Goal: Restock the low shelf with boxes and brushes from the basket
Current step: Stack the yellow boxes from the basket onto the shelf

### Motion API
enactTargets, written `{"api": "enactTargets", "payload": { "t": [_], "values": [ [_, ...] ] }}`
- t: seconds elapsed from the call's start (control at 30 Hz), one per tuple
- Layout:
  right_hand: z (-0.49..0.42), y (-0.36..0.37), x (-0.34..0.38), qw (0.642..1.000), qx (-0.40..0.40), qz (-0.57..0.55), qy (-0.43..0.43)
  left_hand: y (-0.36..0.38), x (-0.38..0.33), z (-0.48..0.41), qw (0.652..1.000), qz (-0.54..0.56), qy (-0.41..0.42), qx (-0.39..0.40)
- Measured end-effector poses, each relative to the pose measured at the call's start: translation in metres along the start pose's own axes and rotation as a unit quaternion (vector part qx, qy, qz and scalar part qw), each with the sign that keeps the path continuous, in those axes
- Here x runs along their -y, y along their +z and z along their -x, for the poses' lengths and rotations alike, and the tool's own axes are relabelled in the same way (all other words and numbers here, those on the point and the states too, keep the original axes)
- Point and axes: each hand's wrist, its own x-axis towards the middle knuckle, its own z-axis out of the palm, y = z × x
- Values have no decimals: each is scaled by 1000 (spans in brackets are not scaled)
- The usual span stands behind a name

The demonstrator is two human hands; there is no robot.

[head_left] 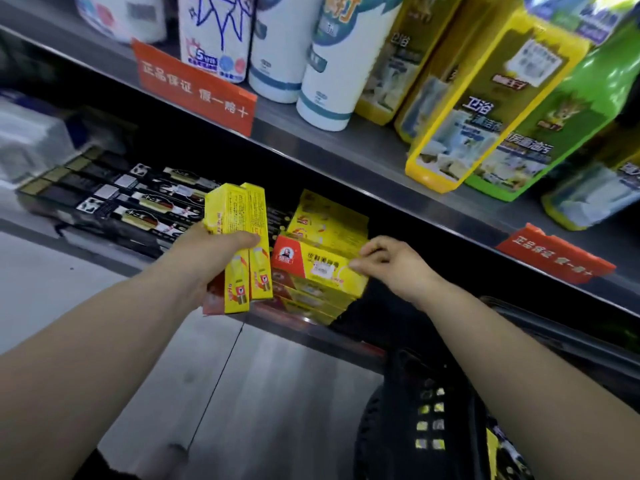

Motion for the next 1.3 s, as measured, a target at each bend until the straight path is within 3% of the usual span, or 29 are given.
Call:
{"api": "enactTargets", "payload": {
  "t": [0.13,0.27,0.37,0.47,0.6,0.7,0.8,0.9,1.0,1.07,1.3],
  "values": [
    [-8,0,-7,992,-13,107,-65,-2,1,-3,1000,-16,4,8],
    [-2,6,-8,959,-48,232,-153,2,9,-5,999,2,-30,15],
    [10,19,-1,948,42,269,-162,18,26,4,993,59,-93,49],
    [16,31,-1,904,102,377,-174,27,30,1,993,78,-80,49],
    [8,24,-6,927,54,322,-182,15,13,-14,999,42,-9,4],
    [4,27,-7,961,64,201,-177,16,16,-11,999,32,-23,16],
    [3,30,-2,970,66,151,-176,23,21,-7,999,25,-31,37],
    [12,27,6,970,140,131,-148,28,20,-7,998,1,-26,51],
    [29,29,9,942,252,209,-75,39,20,-1,996,-27,-40,77],
    [39,33,9,919,286,269,-42,49,19,7,994,-40,-56,89],
    [57,28,10,875,230,425,-10,92,19,54,996,-51,-17,76]
  ]
}}
